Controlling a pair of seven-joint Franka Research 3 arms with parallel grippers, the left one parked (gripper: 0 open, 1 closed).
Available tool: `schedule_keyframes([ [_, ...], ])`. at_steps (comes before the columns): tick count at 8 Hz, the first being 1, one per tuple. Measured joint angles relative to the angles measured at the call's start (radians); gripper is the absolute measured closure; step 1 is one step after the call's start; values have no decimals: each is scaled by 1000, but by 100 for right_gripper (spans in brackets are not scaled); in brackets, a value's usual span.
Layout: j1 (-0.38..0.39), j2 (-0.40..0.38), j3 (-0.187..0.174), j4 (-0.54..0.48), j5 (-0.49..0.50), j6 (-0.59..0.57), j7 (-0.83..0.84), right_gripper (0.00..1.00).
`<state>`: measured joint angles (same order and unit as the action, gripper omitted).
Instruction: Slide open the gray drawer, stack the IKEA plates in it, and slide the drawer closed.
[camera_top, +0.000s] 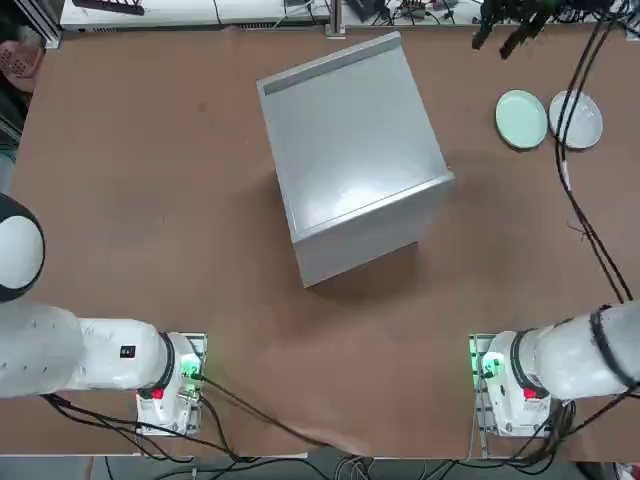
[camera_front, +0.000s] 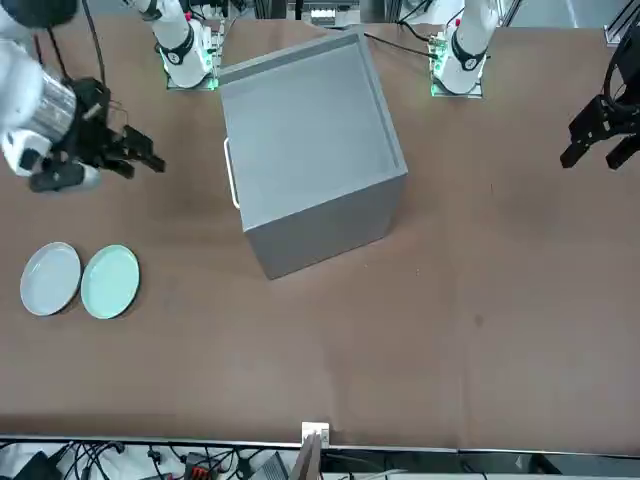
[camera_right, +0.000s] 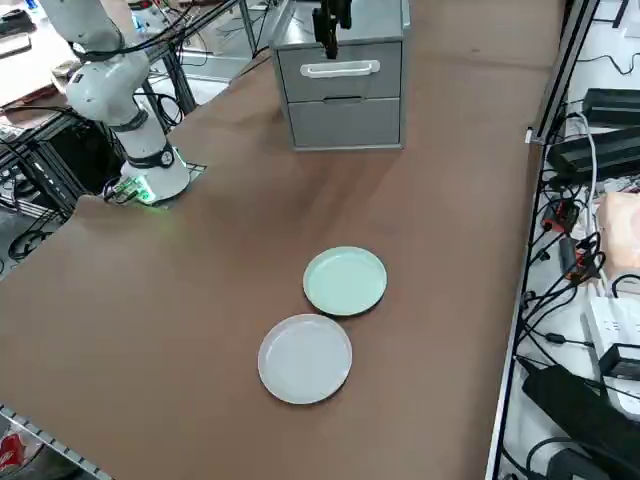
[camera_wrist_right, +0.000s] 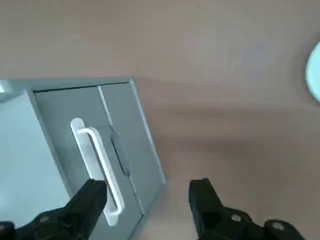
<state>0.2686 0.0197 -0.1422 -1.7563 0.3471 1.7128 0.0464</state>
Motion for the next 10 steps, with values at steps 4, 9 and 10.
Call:
schedule_keyframes([
  [4, 32, 9, 0, -139, 75, 98, -214, 0],
  [9, 148, 39, 2, -243, 120, 250, -218, 0],
  [10, 148, 52, 2, -244, 150, 259, -218, 0],
])
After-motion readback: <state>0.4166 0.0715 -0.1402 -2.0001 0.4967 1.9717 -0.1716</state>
